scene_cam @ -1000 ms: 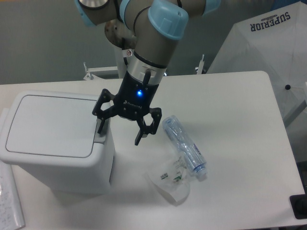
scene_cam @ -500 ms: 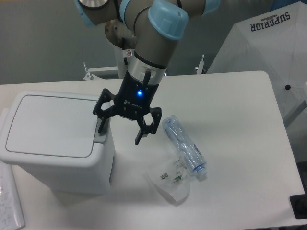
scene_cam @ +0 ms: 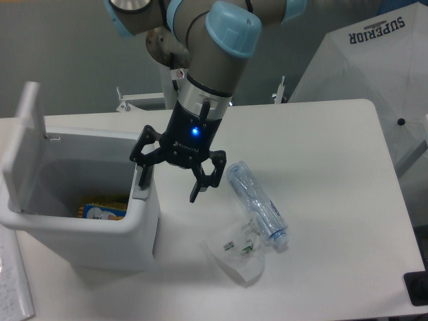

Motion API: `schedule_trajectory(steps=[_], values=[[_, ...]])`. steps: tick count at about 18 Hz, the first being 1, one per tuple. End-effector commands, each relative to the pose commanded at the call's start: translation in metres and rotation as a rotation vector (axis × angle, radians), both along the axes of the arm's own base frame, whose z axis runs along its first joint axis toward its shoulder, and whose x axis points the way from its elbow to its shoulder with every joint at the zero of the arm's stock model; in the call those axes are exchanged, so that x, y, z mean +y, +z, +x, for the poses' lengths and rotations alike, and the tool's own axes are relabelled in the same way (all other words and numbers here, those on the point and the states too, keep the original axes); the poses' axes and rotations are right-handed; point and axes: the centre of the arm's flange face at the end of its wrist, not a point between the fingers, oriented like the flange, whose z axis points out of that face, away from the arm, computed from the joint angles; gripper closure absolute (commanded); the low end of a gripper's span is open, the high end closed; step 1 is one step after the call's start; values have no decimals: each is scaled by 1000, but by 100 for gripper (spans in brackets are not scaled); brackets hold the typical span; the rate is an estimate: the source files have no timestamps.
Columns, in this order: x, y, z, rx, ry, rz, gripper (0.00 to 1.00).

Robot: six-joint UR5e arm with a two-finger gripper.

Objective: Open the trash can
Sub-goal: 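Push the lid so it flips up open, then lift the gripper away from the open trash can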

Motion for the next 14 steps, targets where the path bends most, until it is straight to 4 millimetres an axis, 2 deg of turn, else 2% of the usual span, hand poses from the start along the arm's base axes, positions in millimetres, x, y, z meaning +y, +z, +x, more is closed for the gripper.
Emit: schedule_trajectory(steps=[3,6,8,11,14], values=[[-6,26,-19,25,38,37,0],[-19,56,-47,82,74,72,0],[-21,66,-59,121,76,84,0],[-41,60,-84,209,37,62,0],[-70,45,-128,282,33,7,0]])
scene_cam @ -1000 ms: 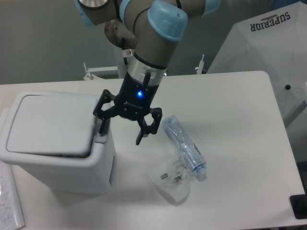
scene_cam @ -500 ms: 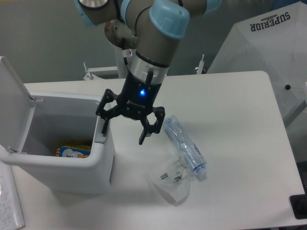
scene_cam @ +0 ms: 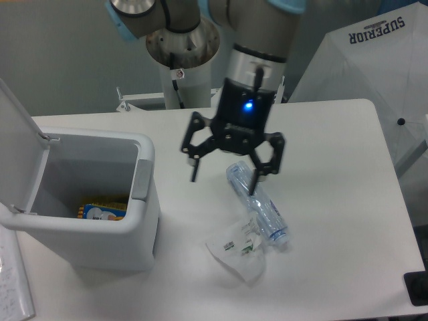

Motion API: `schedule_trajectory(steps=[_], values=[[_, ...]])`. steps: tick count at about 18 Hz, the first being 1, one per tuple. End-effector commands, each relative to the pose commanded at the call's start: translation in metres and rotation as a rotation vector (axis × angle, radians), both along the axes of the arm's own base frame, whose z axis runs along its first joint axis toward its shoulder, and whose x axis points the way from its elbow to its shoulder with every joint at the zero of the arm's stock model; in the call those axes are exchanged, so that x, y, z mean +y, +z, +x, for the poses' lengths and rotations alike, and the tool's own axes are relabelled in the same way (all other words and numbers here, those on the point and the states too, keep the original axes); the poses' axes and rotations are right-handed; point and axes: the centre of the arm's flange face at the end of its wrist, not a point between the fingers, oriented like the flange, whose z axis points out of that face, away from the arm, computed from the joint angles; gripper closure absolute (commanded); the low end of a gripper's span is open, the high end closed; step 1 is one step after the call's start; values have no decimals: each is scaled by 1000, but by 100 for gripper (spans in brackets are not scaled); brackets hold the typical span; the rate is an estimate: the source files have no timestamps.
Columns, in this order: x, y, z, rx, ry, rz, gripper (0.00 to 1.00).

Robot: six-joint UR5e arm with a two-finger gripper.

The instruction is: Open the trash can

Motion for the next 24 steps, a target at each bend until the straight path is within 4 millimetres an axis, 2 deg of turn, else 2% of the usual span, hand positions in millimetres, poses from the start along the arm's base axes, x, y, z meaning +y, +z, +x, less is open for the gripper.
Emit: schedule_trajectory(steps=[1,4,6,9,10,12,16,20,22,24], values=[[-12,-6,-18,21,12,-25,0],[-41,-53,-75,37,1,-96,0],[-62,-77,-103,56,-31,-134,0],[-80,-106,-129,100,-124,-182,0],[-83,-110,-137,130,-155,-218,0],[-90,-126,-154,164,-180,-351,0],[-96,-150,-172,192,-307,-507,0],[-95,-155,-190,160,-322,-613,0],[-84,-160,-189,149,-343,-646,0],[-81,-162,-187,146,-349,-647,0]])
